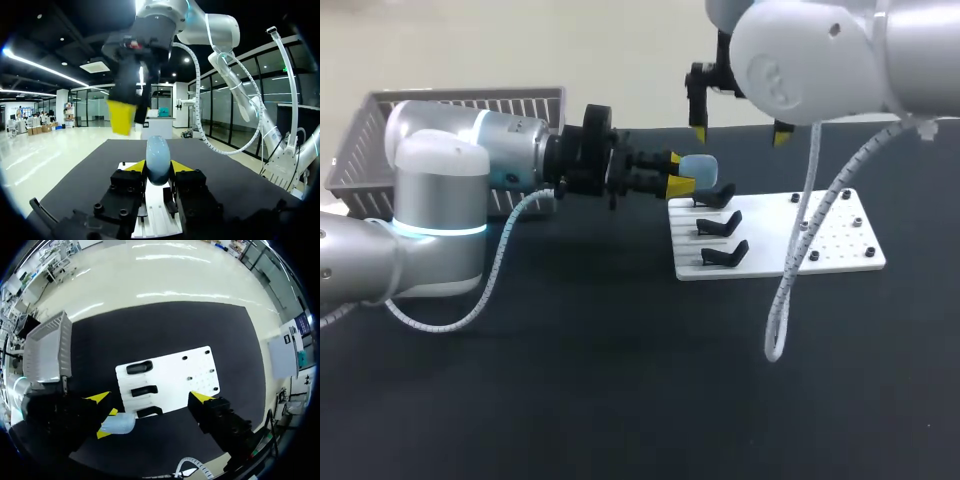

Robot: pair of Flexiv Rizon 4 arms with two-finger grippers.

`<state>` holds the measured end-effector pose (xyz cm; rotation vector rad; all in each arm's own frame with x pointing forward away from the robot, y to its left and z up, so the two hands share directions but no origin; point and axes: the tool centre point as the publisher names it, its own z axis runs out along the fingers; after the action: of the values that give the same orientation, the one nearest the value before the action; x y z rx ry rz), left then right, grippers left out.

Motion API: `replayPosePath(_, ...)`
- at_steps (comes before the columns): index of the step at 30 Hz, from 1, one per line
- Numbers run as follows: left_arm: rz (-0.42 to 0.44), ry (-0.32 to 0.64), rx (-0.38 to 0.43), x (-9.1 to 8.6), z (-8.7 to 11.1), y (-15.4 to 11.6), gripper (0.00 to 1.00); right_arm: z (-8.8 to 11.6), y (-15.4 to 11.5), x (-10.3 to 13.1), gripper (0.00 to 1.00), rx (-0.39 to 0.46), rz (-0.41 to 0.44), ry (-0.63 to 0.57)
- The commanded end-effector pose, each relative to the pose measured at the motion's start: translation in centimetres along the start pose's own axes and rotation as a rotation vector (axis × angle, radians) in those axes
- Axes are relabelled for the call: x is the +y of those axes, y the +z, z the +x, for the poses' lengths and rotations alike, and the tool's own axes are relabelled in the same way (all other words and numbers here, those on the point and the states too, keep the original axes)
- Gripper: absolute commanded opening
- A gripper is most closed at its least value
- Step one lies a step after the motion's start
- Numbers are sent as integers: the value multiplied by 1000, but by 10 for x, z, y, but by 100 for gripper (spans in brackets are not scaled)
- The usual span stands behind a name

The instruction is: Pick up each earbud case from the left stands, insert the matching earbuds, close the lid, and place the case in the box.

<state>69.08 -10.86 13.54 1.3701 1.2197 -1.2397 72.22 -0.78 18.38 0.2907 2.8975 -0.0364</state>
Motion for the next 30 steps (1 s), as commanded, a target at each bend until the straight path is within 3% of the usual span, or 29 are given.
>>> replayPosePath(1, -5, 3, -2, -1, 1, 0, 0, 19, -29, -28, 100, -176, -95, 9)
replayPosePath(8, -5, 3, -2, -1, 1, 0, 0, 39, -72, -51, 100, -278, -180, -47)
replayPosePath(18, -5, 3, -2, -1, 1, 0, 0, 77, -87, -84, 100, -283, -236, -106)
replayPosePath(23, -5, 3, -2, -1, 1, 0, 0, 88, -93, -89, 100, -282, -262, -137)
replayPosePath(30, -128, -15, -23, -4, -22, -30, 0, 92, -98, -87, 100, -278, -291, -145)
